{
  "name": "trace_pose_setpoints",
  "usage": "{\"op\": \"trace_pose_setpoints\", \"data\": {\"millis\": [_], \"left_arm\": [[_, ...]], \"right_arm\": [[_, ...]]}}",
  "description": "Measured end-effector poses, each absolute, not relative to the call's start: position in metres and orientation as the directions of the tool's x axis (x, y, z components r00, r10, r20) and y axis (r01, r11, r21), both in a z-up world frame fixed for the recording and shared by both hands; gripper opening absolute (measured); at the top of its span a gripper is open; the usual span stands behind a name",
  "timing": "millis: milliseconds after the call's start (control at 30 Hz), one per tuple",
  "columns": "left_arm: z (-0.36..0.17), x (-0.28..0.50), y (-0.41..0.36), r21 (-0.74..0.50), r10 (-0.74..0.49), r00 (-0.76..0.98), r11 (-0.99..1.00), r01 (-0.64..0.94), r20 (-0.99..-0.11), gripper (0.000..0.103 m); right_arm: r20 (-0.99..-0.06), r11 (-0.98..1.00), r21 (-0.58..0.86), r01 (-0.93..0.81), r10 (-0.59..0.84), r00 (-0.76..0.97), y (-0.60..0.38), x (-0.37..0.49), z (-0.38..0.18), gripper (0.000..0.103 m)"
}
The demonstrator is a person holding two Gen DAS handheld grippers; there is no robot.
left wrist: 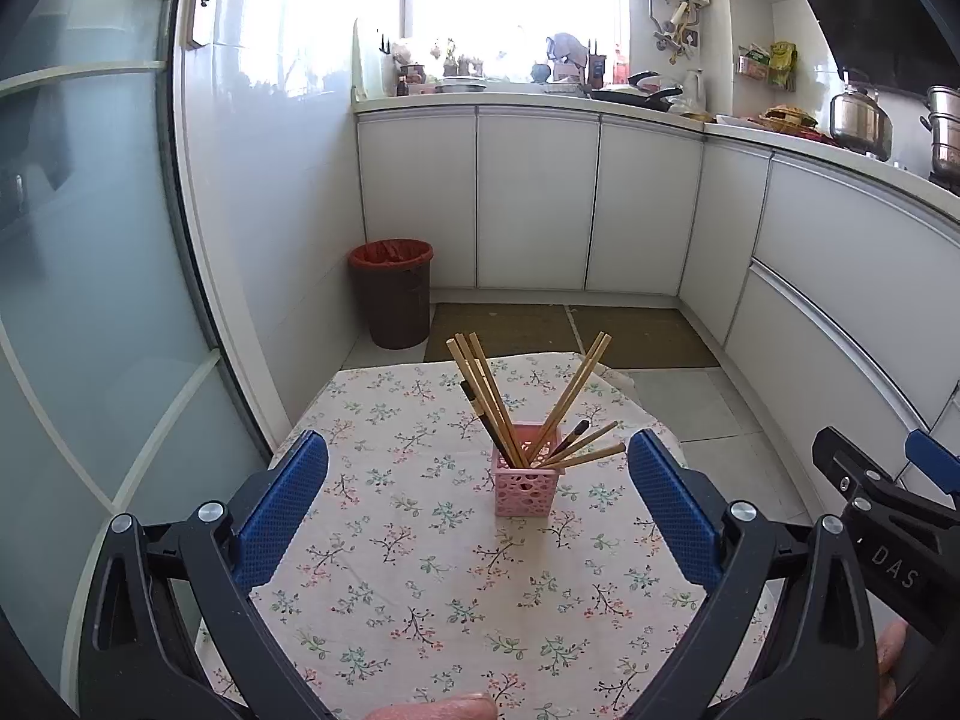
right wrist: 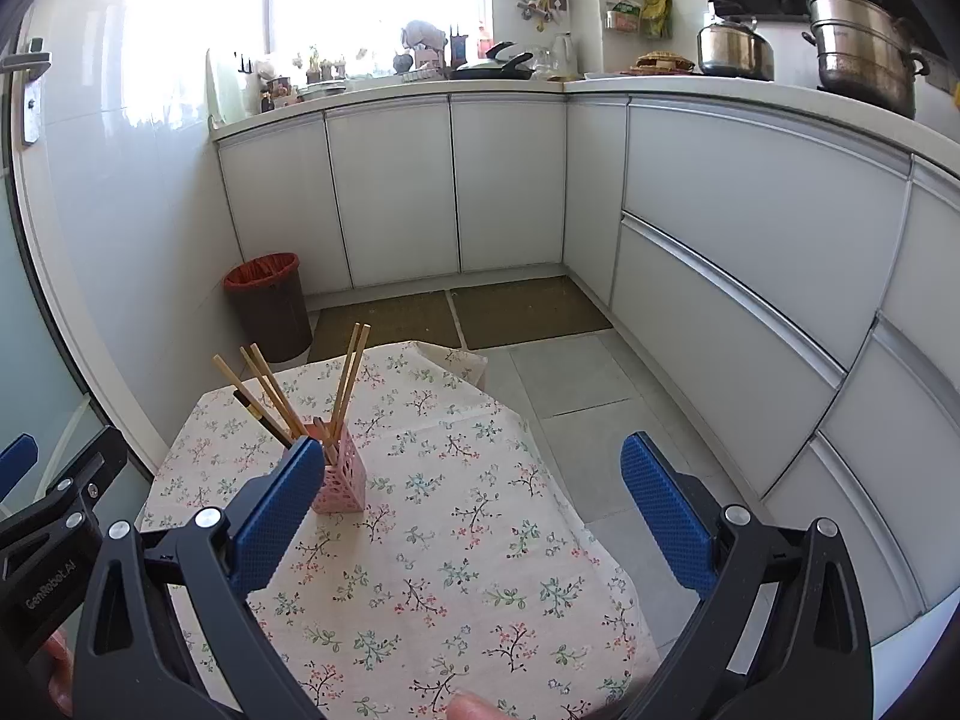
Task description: Organize utensils
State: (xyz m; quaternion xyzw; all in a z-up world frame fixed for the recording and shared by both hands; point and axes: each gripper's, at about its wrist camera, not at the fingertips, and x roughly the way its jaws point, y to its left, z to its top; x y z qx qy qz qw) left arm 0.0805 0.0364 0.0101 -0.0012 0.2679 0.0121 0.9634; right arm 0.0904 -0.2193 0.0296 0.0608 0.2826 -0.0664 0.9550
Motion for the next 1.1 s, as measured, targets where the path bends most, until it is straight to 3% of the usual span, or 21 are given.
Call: {"op": "trace_pose_setpoints", "data": {"millis": [1100], "left_arm": [[0.0070, 0.0836, 0.0373, 0.004, 0.030, 0.846, 0.999, -0.033, -0.533, 0.096]], "right_arm": [[-0.566, 0.986, 0.085, 0.146, -0.073, 0.821, -0.2161, 0.0919, 0.0255, 0.096]]}}
